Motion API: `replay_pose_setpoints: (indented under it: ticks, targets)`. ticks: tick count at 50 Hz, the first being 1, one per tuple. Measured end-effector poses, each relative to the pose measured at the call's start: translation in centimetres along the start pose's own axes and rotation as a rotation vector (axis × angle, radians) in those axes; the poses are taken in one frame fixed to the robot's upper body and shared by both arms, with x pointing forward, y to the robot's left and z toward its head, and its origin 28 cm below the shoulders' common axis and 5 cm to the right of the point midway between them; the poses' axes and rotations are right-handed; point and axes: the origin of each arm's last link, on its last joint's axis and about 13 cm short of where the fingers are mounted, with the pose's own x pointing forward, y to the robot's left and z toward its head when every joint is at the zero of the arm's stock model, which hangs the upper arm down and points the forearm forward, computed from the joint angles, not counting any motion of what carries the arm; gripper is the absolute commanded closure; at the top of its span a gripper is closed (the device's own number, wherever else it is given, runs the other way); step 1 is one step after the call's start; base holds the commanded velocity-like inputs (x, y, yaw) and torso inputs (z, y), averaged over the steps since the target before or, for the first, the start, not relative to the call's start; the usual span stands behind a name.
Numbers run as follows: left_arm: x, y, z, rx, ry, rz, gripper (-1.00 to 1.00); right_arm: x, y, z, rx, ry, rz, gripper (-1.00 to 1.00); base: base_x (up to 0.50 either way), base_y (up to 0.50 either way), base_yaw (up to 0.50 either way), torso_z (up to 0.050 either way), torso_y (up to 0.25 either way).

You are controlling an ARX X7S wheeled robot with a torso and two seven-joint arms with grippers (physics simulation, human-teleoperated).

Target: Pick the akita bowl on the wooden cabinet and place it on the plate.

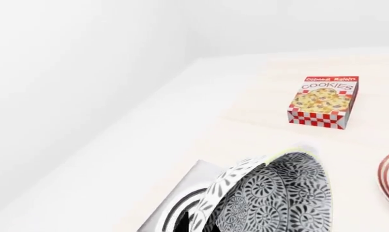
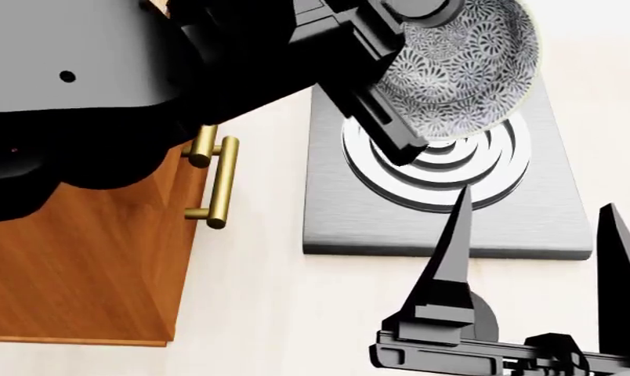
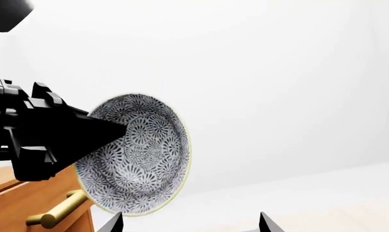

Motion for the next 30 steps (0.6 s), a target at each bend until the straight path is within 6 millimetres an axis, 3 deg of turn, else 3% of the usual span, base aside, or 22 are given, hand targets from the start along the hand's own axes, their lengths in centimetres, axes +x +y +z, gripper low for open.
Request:
replay_pose_setpoints:
  ticks: [30]
  targets:
    - [0.4, -0.5, -1.6, 0.018, -0.010, -0.077, 1.00, 0.1, 0.2, -0.3, 0.006, 0.009, 0.016, -1.00, 0.00, 0.00, 0.00, 0.000, 0.000]
